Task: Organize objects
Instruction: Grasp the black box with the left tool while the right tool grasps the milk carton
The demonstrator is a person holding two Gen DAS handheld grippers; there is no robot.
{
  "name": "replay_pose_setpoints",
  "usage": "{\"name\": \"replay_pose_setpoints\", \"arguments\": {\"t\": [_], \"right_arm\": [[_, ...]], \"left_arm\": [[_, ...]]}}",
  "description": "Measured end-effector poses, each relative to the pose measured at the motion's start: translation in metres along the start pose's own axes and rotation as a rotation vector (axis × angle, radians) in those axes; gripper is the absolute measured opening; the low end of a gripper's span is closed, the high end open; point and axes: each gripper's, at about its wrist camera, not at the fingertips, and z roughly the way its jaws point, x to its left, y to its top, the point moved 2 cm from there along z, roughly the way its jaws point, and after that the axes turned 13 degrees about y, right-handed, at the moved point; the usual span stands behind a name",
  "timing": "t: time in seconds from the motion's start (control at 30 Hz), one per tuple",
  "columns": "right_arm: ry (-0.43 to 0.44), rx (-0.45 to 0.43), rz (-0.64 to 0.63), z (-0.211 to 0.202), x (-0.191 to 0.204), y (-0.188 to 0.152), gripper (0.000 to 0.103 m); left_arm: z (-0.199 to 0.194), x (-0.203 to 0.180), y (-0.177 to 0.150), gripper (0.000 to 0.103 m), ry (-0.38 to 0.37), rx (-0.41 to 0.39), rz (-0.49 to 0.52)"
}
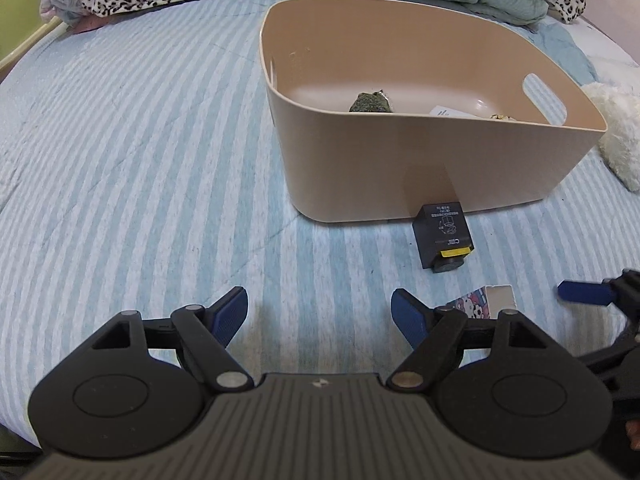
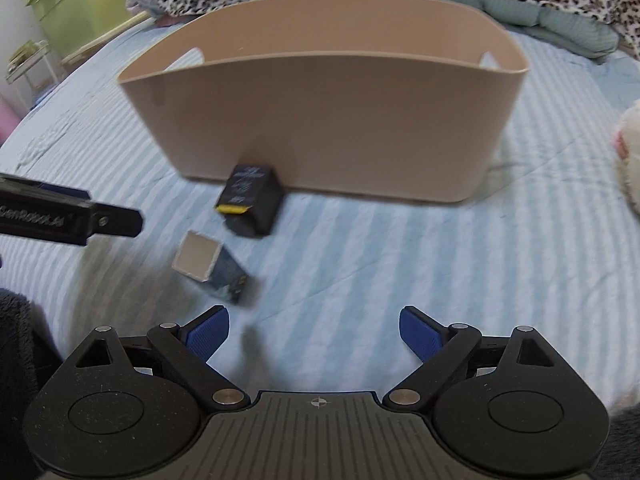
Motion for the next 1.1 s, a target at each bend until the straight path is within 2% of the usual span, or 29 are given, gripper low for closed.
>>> {"name": "replay_pose_setpoints", "arguments": {"t": [0.2,0.4,0.5,0.8,0.93,1.03,1.1], "right_arm": [[0.041,0.007,0.001,0.016,0.011,0.002,0.092],[0.067,-0.027,0.025,0.022,0.012,0.009,0.082],[0.078,-0.044,0.032,0.021,0.01,0.011,0.074],[0.101,-0.059,0.043,0.028,0.006,0.02,0.07],[0.093,-0.06,0.032,0.034,0.009,0.027,0.051],[0.102,-0.063,0.026,0.035,0.01,0.028,0.023],[0.121,-0.059,0.026,0.035,0.009,0.028,0.02]], "left_arm": [[0.008,0.005,-0.001,0.08,0.007,0.015,-0.029],[0.018,0.002,-0.004,0.08,0.022,0.028,-0.017],[0.021,-0.003,-0.004,0.08,0.023,0.029,-0.002],[0.025,-0.003,-0.004,0.08,0.039,0.037,0.002],[0.025,0.0,-0.003,0.08,0.044,0.043,-0.013],[0.026,0.001,-0.003,0.08,0.041,0.044,-0.016],[0.027,0.0,-0.002,0.08,0.033,0.043,-0.016]]}}
